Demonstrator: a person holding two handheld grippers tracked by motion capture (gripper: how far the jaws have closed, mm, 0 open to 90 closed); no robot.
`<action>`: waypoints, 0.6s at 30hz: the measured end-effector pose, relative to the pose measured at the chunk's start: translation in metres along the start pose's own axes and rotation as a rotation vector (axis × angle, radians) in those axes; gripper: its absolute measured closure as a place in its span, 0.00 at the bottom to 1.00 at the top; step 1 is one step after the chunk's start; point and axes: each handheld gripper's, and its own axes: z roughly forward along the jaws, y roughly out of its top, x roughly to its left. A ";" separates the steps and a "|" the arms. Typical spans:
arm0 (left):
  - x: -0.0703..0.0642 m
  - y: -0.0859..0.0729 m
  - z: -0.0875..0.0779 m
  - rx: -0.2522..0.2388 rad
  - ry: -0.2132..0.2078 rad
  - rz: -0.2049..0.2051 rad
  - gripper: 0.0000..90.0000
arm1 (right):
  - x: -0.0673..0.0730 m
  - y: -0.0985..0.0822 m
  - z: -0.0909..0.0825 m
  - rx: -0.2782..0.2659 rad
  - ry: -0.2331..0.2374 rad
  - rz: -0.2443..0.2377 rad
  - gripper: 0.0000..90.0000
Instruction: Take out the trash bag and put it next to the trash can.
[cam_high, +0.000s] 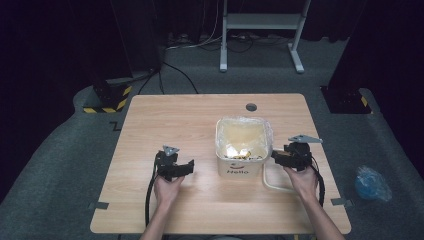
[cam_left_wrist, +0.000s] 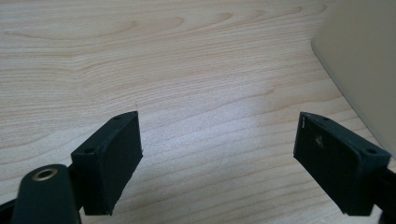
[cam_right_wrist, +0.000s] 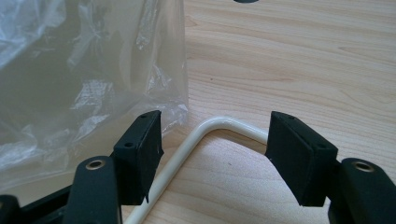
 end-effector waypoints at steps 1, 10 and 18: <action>0.000 0.000 0.000 -0.003 0.002 0.001 0.17 | 0.000 0.000 0.000 -0.001 0.001 -0.001 0.40; -0.002 0.001 0.001 0.002 -0.017 -0.003 0.17 | 0.002 0.008 -0.004 -0.012 0.004 -0.010 0.40; -0.004 0.001 0.001 -0.002 -0.034 -0.021 0.17 | 0.006 0.012 -0.004 -0.020 0.011 -0.018 0.40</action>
